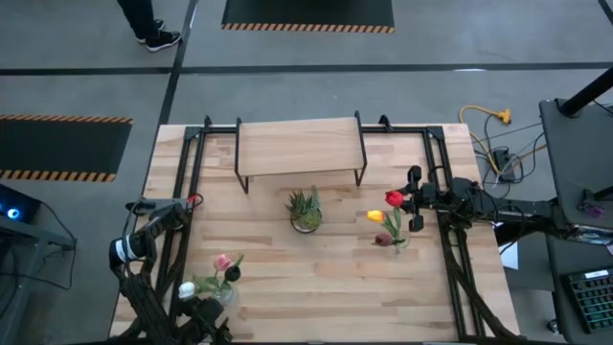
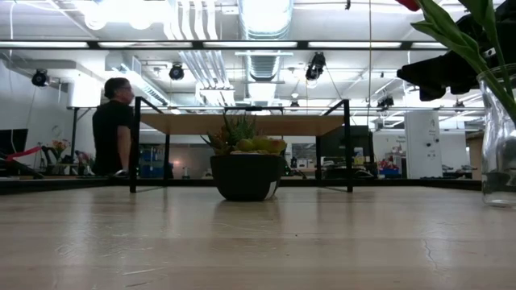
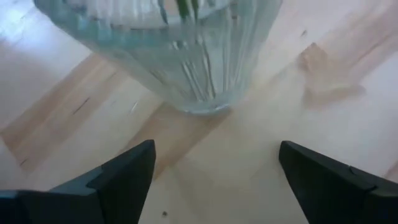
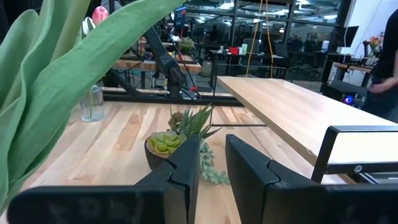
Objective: Pick and place flowers into a vace then onto a shelf
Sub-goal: Put the left transparent vase with the flowers on the shelf
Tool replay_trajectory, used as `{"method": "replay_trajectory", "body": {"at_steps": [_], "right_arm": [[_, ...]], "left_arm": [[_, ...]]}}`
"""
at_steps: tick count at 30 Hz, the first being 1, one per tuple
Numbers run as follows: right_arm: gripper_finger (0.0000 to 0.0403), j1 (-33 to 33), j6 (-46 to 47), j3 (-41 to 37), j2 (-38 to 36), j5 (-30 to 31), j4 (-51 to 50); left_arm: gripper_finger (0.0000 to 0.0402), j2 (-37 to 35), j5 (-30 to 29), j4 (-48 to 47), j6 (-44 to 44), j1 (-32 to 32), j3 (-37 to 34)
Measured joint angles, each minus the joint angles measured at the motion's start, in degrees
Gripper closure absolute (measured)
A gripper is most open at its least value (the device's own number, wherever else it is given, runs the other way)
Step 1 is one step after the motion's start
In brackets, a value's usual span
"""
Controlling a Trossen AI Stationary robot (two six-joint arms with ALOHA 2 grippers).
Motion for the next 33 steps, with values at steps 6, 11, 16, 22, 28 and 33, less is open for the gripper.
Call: {"method": "replay_trajectory", "body": {"at_steps": [6, 11, 16, 22, 28, 33], "right_arm": [[0.0335, 0.01, 0.0, 0.0, 0.0, 0.0, 0.02], [0.0335, 0.01, 0.02, 0.0, -0.02, 0.0, 0.0], [0.0335, 0.0, 0.01, 0.0, -0.02, 0.0, 0.01], [0.0335, -0.01, 0.02, 0.0, -0.02, 0.0, 0.02], [0.0335, -0.01, 0.0, 0.0, -0.02, 0.0, 0.0], [0.0335, 0.01, 0.0, 0.0, -0.02, 0.0, 0.02]], "left_arm": [[0.0075, 0.24, -9.64, -1.36, -1.39, 0.2, -0.21], [0.0075, 0.24, -10.17, -1.93, -1.76, 0.09, -0.43], [0.0075, 0.24, -10.29, -2.46, -3.74, -0.43, -1.32], [0.0075, 0.24, -13.54, -2.8, -4.41, -0.45, -4.64], [0.0075, 0.24, -21.34, -2.65, -6.09, -0.5, -6.93], [0.0075, 0.24, -28.22, -2.7, -6.19, -0.41, -7.07]]}}
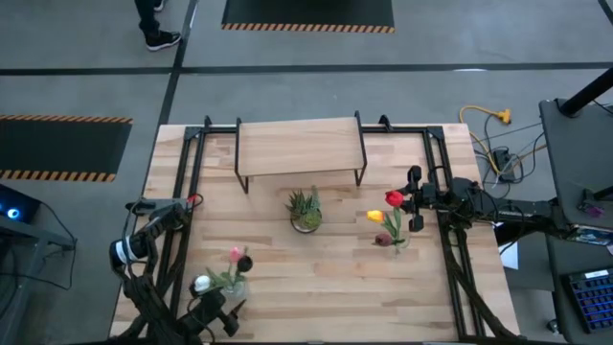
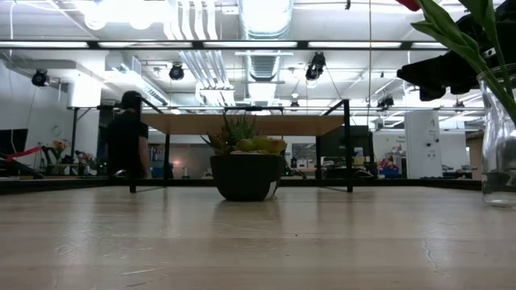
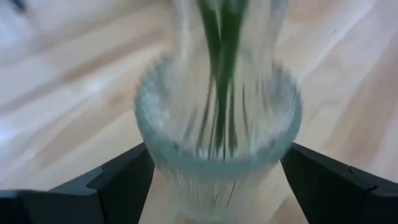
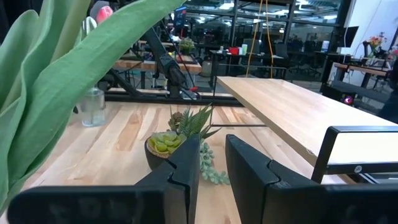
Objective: Pick and place flowers into a vace then onto a shelf
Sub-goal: Put the left transparent vase with the flowers on the shelf
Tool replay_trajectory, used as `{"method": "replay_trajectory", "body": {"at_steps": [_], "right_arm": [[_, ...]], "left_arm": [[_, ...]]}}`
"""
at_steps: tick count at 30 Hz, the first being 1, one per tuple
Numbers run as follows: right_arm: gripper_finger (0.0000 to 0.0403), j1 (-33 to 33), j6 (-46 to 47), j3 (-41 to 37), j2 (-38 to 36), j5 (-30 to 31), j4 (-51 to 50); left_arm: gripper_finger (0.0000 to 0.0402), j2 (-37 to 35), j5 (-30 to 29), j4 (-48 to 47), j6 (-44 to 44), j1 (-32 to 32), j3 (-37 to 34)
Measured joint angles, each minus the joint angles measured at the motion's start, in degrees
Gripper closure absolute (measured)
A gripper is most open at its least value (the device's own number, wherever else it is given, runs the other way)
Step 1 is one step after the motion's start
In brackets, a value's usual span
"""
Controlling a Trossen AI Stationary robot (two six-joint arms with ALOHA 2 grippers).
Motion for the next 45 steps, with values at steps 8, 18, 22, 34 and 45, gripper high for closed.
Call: {"method": "replay_trajectory", "body": {"at_steps": [8, 18, 22, 34, 45], "right_arm": [[0.0335, 0.0, 0.0, 0.0, 0.0, 0.0, -0.01], [0.0335, -0.01, 0.0, 0.0, 0.0, 0.0, 0.01], [0.0335, 0.0, 0.0, 0.0, 0.0, 0.0, 0.15], [0.0335, -0.02, 0.0, 0.0, 0.0, 0.0, 0.04], [0.0335, 0.0, 0.07, 0.0, 0.0, -0.01, -0.18]], "left_arm": [[0.0075, -0.02, -7.42, 0.07, 0.07, 1.65, -2.3], [0.0075, -0.02, -7.19, 0.78, 3.78, 3.54, -3.54], [0.0075, -0.04, -7.15, 0.84, 2.43, 4.86, -3.03], [0.0114, -0.04, -5.73, 1.41, 2.79, 5.37, -3.03], [0.0144, -0.04, -7.22, 1.48, 1.11, 5.47, -2.92]]}}
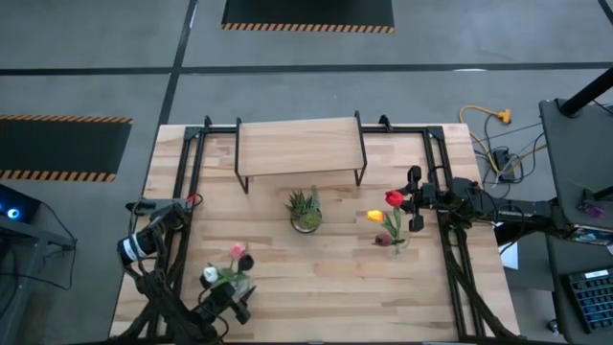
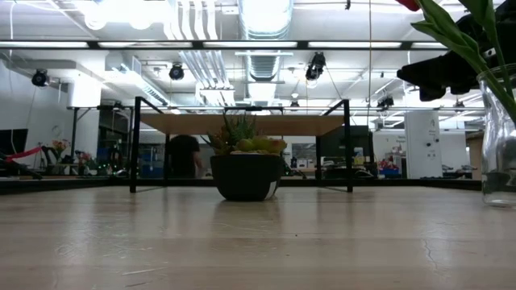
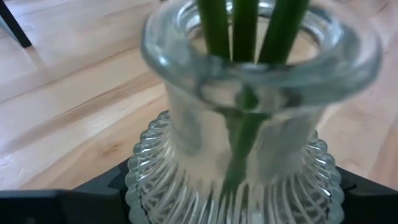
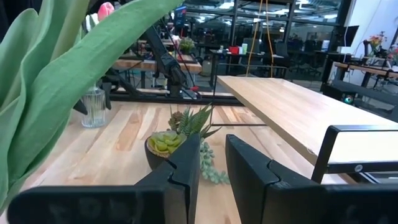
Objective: Pick and place flowers into a vace then onto a shelf
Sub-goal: Put the left transparent vase with the flowers on the shelf
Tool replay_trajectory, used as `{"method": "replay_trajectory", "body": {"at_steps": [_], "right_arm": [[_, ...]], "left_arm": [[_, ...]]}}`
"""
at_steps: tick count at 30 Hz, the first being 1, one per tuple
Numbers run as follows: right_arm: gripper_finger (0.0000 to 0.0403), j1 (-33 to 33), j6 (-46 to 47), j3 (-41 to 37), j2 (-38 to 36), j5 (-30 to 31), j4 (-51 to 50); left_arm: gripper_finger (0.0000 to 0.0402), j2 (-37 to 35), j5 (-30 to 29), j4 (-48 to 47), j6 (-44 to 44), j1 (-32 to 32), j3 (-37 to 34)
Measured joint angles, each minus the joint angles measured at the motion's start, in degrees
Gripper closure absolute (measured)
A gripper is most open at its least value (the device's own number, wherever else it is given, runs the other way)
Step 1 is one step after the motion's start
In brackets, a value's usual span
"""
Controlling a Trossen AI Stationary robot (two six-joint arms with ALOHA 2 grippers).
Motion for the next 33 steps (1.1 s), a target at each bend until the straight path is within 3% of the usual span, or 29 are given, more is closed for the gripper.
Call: {"method": "replay_trajectory", "body": {"at_steps": [6, 13, 24, 33], "right_arm": [[0.0335, -0.02, -0.02, -0.01, 0.0, 0.01, -0.02], [0.0335, 0.0, 0.19, 0.0, 0.02, -0.03, -0.02], [0.0335, -0.02, 1.26, 0.0, 0.09, -0.02, -0.02], [0.0335, 0.0, 1.96, 0.0, 0.11, -0.03, -0.02]], "left_arm": [[0.0144, -0.36, -0.01, -0.2, -0.8, 1.14, -0.01], [0.0144, -3.97, -0.82, -1.01, 2.56, 7.43, 0.01], [0.0143, -20.24, -6.49, -0.98, 27.67, 19.25, 0.0], [0.0142, -31.39, -11.07, 1.46, 48.22, 35.04, -0.07]]}}
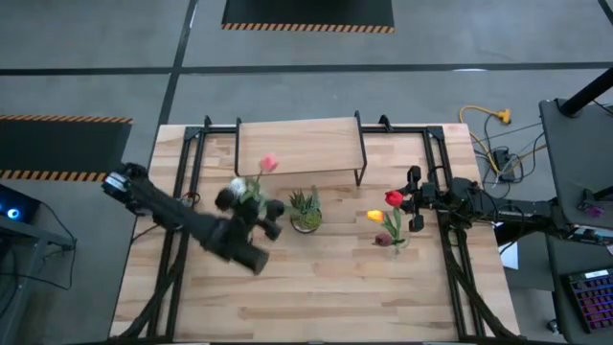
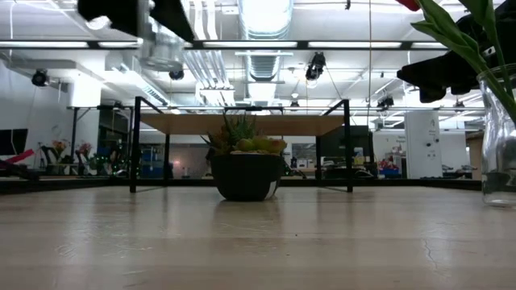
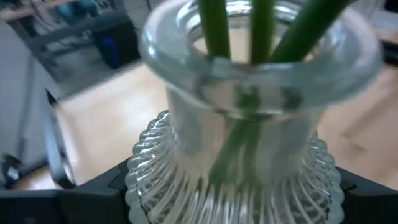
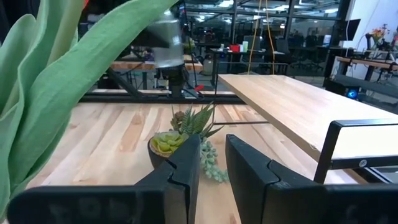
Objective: Pick and place flowers into a vace then onto a shelf
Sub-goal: Put the left transparent vase with the flowers on the shelf
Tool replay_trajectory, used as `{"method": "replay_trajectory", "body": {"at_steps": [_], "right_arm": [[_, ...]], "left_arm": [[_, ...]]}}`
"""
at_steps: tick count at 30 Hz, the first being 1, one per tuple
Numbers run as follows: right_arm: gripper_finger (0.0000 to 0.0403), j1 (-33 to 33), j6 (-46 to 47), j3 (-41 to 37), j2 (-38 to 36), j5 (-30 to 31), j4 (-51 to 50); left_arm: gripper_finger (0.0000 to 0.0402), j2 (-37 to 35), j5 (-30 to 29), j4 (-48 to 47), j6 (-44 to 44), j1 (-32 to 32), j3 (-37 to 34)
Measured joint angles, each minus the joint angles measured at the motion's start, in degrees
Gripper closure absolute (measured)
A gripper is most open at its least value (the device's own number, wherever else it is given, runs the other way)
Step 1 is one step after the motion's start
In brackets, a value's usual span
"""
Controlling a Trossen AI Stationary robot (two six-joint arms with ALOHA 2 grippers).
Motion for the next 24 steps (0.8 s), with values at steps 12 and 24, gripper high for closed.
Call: {"method": "replay_trajectory", "body": {"at_steps": [12, 24], "right_arm": [[0.0335, -0.02, 0.1, 0.0, 0.0, 0.02, 0.02], [0.0335, 0.0, 1.24, -0.01, 0.0, 0.02, 0.0]], "left_arm": [[0.0142, -5.11, -0.76, 12.74, 24.33, 21.07, -0.09], [0.0142, -2.78, 2.54, 19.14, 29.68, 34.99, -0.26]]}}
